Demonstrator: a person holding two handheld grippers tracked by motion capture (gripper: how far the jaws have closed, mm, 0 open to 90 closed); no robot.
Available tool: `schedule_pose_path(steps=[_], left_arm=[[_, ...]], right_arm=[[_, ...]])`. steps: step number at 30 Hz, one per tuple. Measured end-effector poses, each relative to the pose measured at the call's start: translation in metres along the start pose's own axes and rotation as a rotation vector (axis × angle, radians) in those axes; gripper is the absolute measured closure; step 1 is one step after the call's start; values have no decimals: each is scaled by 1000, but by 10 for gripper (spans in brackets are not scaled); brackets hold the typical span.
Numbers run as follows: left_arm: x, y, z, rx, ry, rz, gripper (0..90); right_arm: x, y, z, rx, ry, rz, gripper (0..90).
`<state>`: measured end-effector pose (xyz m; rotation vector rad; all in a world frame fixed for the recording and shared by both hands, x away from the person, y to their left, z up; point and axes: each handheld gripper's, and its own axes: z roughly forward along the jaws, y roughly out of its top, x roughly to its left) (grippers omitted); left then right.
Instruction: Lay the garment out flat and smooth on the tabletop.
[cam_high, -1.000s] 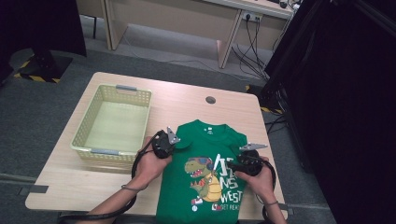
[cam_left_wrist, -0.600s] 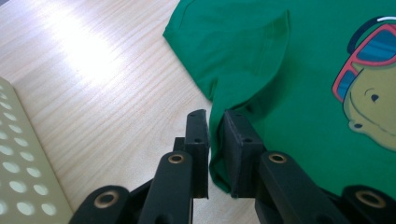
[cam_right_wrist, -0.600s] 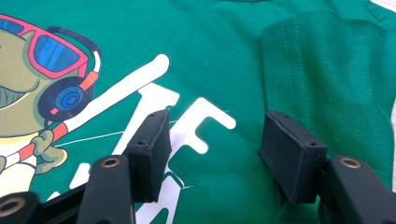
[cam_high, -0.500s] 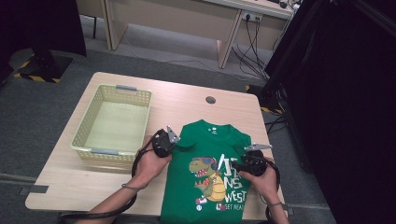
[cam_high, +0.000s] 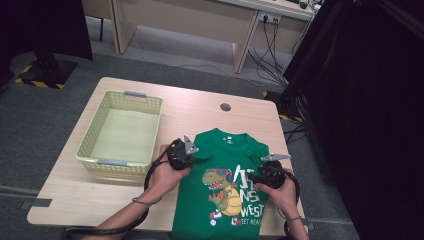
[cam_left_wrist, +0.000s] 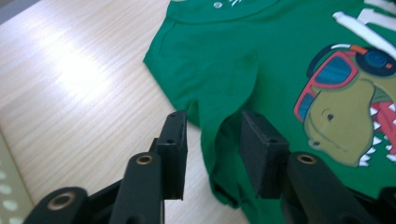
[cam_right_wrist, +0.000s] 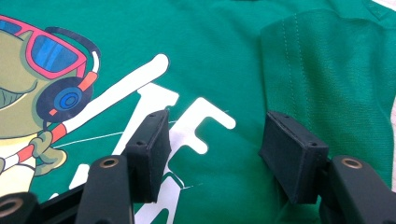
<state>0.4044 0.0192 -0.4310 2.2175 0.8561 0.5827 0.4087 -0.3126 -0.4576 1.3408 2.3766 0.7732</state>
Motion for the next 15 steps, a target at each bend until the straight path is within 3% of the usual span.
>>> schedule_pose_path(steps=[5, 15], left_arm=[[-2, 5, -1, -28, 3, -5, 572], [-5, 11, 14, -13, -11, 23, 511]], right_arm=[[0, 0, 0, -1, 1, -2, 419], [0, 0, 0, -1, 0, -2, 420]])
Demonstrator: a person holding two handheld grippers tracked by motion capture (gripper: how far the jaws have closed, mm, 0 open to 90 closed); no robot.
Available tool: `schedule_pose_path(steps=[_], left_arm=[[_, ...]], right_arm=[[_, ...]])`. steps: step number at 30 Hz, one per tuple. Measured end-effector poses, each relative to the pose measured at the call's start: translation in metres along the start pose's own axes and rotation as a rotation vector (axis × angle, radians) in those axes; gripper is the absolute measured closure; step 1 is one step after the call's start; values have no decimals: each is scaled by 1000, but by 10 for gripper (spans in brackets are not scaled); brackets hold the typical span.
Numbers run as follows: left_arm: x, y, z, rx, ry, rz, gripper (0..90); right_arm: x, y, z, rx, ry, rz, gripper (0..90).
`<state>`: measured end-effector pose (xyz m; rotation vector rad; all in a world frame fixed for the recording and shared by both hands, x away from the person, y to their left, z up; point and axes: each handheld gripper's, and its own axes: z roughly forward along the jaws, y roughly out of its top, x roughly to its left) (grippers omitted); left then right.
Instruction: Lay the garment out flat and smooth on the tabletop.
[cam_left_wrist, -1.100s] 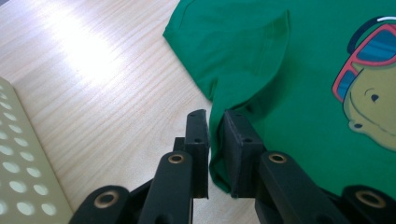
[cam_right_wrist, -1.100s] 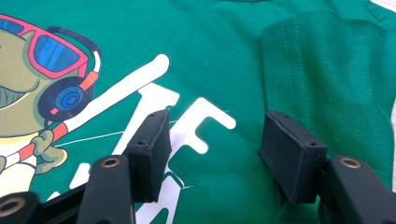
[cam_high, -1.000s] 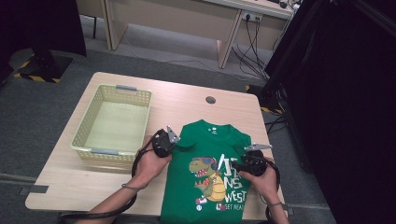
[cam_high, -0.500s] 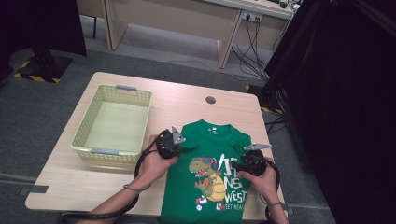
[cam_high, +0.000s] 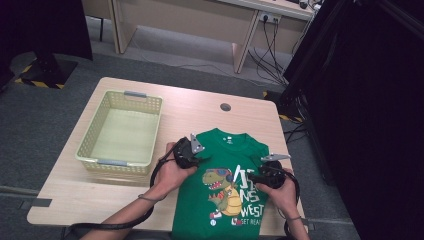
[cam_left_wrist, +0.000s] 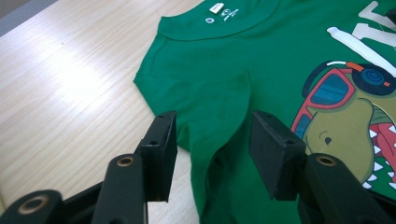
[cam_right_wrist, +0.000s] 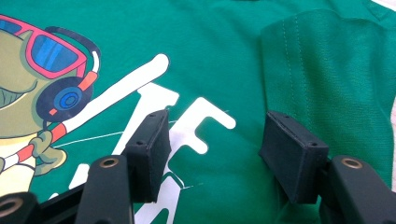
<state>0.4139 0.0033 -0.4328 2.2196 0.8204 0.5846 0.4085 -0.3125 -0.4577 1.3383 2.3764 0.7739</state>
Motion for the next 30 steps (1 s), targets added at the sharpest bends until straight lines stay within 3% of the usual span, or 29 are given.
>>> schedule_pose_path(steps=[12, 20, 25, 30], left_arm=[[-2, 1, 25, 32, -20, 25, 495], [-6, 2, 37, 56, -36, 67, 514], [-10, 3, 39, 58, -56, 94, 582], [-14, 4, 36, 56, -64, 111, 554]], right_arm=[[0, 0, 0, 1, 0, -2, 419], [1, 1, 0, 1, -2, -1, 419], [1, 1, 1, -2, -3, -2, 419], [1, 0, 1, -3, -3, -2, 419]])
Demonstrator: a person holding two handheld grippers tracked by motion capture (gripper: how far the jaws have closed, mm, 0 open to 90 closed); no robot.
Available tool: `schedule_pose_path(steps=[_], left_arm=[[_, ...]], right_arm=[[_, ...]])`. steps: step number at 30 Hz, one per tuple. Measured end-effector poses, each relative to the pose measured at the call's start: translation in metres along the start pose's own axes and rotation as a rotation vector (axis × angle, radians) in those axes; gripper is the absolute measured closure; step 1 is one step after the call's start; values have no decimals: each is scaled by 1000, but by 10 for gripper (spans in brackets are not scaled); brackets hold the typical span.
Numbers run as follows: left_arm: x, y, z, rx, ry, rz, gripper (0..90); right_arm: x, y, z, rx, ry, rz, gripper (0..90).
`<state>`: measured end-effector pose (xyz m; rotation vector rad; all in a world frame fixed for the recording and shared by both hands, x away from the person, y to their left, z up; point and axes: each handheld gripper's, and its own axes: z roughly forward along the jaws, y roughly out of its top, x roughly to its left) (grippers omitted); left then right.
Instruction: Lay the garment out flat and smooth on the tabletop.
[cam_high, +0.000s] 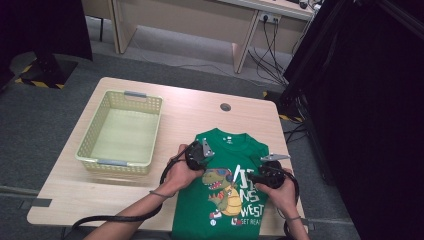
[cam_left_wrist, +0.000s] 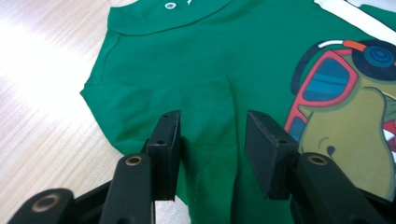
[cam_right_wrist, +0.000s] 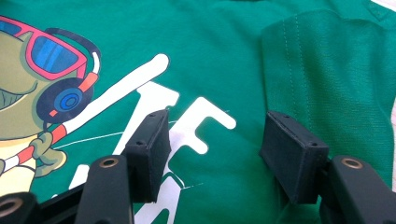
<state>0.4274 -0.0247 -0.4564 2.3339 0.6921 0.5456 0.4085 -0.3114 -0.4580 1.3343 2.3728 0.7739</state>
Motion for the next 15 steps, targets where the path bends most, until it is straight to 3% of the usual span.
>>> schedule_pose_path(steps=[6, 15], left_arm=[[-1, -1, 4, 25, -19, 8, 598], [6, -3, 7, 38, -29, -19, 811]], right_arm=[[1, 0, 0, 2, -1, 3, 419], [1, 0, 0, 1, 0, 3, 418]])
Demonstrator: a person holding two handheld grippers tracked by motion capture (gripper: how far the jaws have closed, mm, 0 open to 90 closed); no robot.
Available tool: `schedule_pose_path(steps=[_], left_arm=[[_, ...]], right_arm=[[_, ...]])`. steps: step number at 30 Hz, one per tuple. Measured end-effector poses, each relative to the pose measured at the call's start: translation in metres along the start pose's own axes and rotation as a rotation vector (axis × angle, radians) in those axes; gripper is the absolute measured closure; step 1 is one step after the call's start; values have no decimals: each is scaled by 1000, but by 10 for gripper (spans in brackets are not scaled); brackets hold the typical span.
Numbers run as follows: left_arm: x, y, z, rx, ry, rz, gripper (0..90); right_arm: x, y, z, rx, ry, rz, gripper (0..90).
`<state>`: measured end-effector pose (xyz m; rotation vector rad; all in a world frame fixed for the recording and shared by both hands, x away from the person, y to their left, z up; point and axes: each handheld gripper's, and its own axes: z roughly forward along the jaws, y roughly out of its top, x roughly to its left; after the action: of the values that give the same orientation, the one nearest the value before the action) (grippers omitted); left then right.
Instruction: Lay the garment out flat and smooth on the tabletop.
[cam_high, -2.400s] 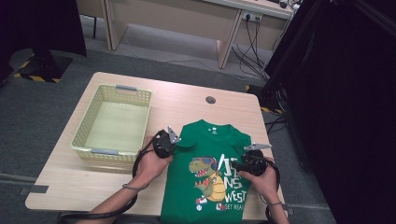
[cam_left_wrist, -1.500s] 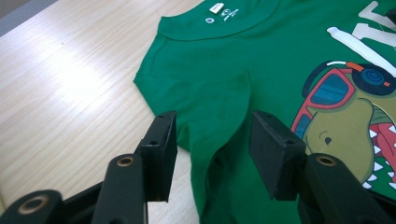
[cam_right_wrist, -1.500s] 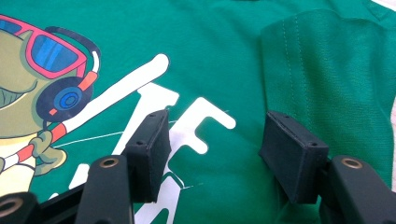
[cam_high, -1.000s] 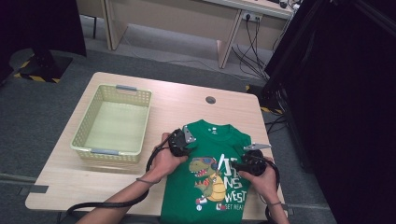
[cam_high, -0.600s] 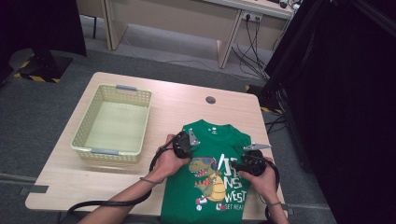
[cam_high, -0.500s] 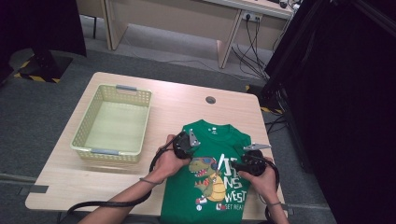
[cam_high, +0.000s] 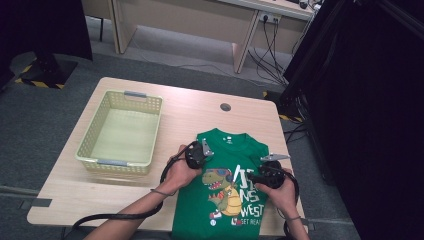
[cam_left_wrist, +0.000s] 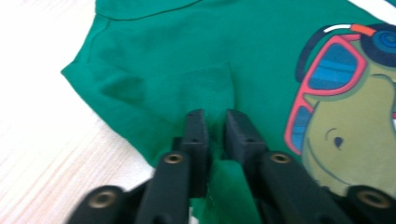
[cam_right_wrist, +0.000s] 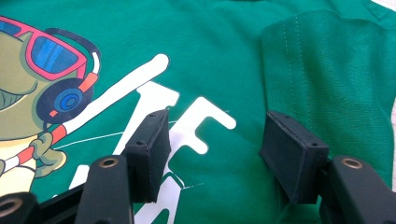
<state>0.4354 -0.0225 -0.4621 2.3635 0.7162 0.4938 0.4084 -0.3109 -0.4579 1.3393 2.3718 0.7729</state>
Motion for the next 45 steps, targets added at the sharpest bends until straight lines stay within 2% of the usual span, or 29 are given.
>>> schedule_pose_path(steps=[5, 12, 16, 27, 29, 33, 41, 45], left_arm=[[2, 0, -2, 0, 11, -22, 846], [12, 1, -21, -53, 76, -56, 845], [20, 0, -32, -66, 109, -87, 842], [22, -10, -30, -53, 109, -153, 807], [22, -12, -29, -42, 109, -154, 799], [24, -14, -31, -37, 130, -172, 764], [28, -16, -39, -31, 160, -170, 738], [26, -15, -41, -53, 145, -166, 717]], right_arm=[[0, 0, 0, 1, 0, 1, 419], [0, 0, 0, -2, 1, 1, 419], [0, -1, 0, -4, 2, 0, 419], [-3, -3, -2, 0, -11, 20, 427], [-4, -4, -3, 0, -13, 25, 428], [-6, -4, -4, 0, -19, 29, 431], [-7, -5, -4, 5, -26, 39, 431], [-7, -5, -4, 0, -27, 36, 431]])
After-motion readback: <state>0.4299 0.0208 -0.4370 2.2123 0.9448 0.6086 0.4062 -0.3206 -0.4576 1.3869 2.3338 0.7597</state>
